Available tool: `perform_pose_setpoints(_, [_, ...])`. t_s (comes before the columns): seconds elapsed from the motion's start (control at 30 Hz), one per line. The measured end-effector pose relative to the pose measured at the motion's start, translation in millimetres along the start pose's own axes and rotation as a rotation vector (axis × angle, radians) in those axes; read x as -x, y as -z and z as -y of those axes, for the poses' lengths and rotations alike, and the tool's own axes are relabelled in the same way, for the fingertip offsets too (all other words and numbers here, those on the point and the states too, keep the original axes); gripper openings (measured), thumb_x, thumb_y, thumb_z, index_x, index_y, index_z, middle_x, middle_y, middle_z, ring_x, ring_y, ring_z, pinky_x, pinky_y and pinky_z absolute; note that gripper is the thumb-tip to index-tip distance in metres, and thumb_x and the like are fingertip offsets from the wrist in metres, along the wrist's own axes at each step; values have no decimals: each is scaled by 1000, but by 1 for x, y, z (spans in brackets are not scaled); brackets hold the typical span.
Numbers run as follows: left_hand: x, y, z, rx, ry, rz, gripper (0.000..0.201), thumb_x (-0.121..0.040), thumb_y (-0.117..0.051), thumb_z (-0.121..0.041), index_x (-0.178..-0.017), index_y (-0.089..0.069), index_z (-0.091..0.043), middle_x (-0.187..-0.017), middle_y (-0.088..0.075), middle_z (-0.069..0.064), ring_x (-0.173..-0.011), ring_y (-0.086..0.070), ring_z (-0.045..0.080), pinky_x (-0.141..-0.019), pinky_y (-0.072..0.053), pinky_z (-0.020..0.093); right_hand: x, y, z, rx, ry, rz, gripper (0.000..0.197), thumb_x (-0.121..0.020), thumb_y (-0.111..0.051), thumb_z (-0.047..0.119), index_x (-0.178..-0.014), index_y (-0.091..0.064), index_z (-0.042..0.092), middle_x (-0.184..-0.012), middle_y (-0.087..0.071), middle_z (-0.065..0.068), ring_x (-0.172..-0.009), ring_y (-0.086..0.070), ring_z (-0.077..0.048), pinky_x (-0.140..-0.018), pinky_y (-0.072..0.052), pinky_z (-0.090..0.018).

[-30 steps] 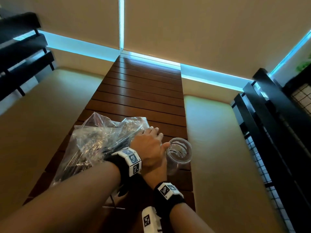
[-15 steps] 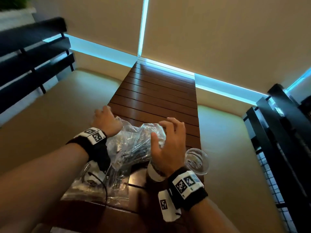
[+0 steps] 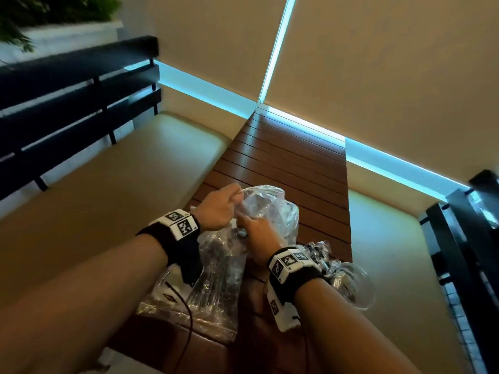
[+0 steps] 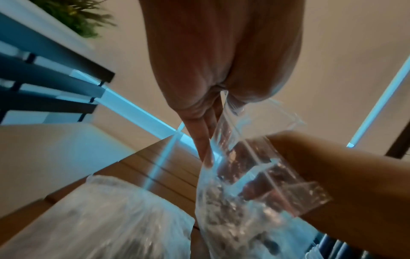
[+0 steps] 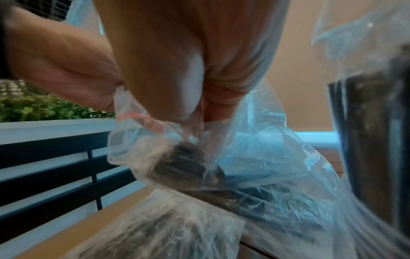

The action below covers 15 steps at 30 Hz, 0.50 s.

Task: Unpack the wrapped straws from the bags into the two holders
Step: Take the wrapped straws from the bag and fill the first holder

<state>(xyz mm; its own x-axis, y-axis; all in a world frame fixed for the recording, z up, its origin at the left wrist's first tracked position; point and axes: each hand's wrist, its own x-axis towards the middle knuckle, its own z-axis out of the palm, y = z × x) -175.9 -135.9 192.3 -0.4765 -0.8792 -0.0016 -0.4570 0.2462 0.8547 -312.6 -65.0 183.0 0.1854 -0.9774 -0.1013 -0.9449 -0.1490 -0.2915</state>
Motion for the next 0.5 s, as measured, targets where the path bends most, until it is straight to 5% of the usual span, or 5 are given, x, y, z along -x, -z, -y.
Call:
perform_pose_setpoints(0.13, [-2,10,-15,19,-106,66,19,-106,-40,-22,-94,-51,-11,-98,-69,10,-86,-71,21,-51,-48,14,-9,12,-9,166,-107,101,43,-91,-64,11,-132,-50,7,-125,-58,-17,-113,-60,-35,-92,-53,-42])
perform_pose_setpoints(0.27, [-3,11,-15,17,-135,74,20,-106,-40,-23,-94,-53,-13,-95,-71,7,-80,-72,19,-49,-46,12,-5,26,-8,359,-98,320,48,-88,-68,22,-132,-49,21,-124,-51,-11,-113,-58,-35,-97,-49,-53])
perform_pose_setpoints(0.5, [-3,19,-23,5,-164,18,22,-105,-41,-22,-94,-55,-9,-89,-73,4,-72,-71,10,-54,-49,14,-1,26,-5,306,-9,189,22,-93,-62,27,-114,-59,21,-113,-63,-5,-98,-64,-28,-80,-49,-38])
